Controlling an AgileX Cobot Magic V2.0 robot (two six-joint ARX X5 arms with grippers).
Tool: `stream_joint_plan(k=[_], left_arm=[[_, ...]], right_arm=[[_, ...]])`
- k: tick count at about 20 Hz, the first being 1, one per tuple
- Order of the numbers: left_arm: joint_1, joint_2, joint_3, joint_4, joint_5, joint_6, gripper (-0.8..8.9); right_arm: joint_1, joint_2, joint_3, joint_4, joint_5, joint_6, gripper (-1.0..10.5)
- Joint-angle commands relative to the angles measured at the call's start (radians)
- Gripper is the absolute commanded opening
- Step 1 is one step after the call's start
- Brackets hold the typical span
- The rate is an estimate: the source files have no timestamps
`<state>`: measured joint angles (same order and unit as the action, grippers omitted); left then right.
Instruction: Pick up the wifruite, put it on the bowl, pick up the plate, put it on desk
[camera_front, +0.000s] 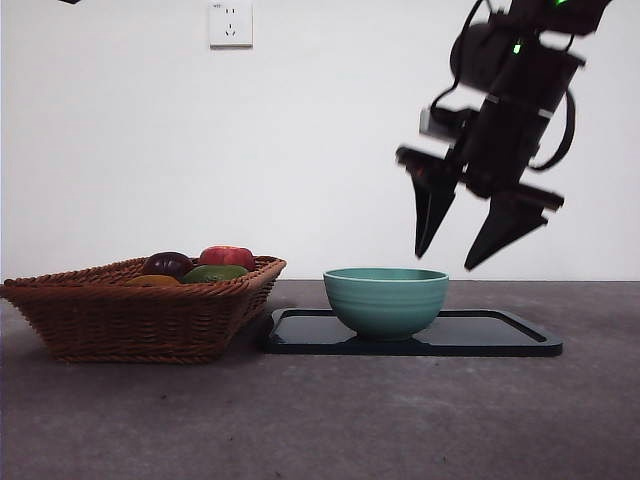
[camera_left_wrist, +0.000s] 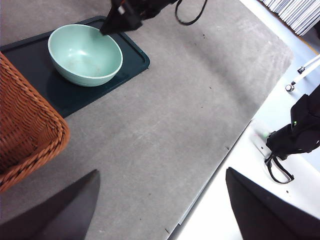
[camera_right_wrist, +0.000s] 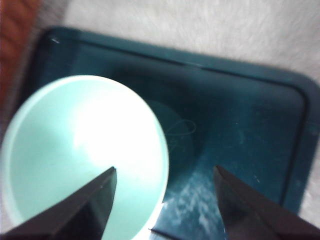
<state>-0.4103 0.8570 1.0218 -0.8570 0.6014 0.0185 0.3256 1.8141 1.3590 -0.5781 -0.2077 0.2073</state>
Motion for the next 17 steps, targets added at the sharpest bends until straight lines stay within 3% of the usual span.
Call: stream_joint_plan(k=[1,4,9,13,17], left_arm=[[-0.005,0.005,0.017,0.006,0.005,0.023,4.03],[-0.005,0.005,0.017,0.003,0.005,0.023,4.03],[-0.005,0.005,0.017,-0.003,0.005,0.023,4.03],[-0.005,0.005,0.017,-0.012,0.005,0.024,4.03],[-0.005,0.005,0.017,-0.011,0.005,0.024,4.03]], right_arm=[[0.010,0.060,0.018,0.025,-0.001,-0.014,3.1],[0.012,0.104,0.018,0.040,0.001,-0.014,2.8],[0.010,0.114,0.018,0.114,0.003,-0.016,0.0],[0.011,0.084,0.051,0.103,0.006,-0.013,0.0],[0.013,-0.082,0.059,0.032,-0.001,-0.016,0.0]])
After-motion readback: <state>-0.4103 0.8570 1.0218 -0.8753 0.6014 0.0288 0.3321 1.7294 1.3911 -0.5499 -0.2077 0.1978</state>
